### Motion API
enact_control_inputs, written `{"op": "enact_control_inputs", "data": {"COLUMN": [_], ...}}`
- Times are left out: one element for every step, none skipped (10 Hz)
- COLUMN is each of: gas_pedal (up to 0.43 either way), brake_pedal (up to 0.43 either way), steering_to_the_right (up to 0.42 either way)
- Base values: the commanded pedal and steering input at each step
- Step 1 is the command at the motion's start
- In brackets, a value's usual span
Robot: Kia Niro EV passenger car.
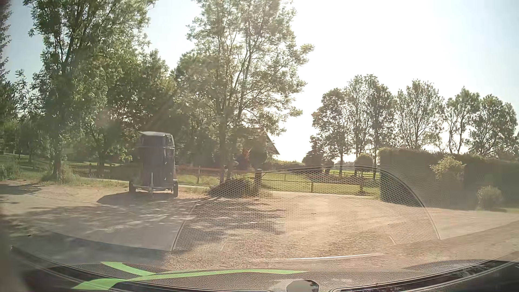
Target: Follow the waypoints while adhering to traffic rules and regulations
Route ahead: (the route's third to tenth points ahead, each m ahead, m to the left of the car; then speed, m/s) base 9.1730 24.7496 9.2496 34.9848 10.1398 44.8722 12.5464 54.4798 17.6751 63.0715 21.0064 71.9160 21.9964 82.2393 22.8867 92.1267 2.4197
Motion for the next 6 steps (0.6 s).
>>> {"op": "enact_control_inputs", "data": {"gas_pedal": [0.000, 0.000, 0.000, 0.000, 0.000, 0.000], "brake_pedal": [0.049, 0.049, 0.049, 0.049, 0.049, 0.049], "steering_to_the_right": [-0.312, -0.339, -0.368, -0.403, -0.431, -0.457]}}
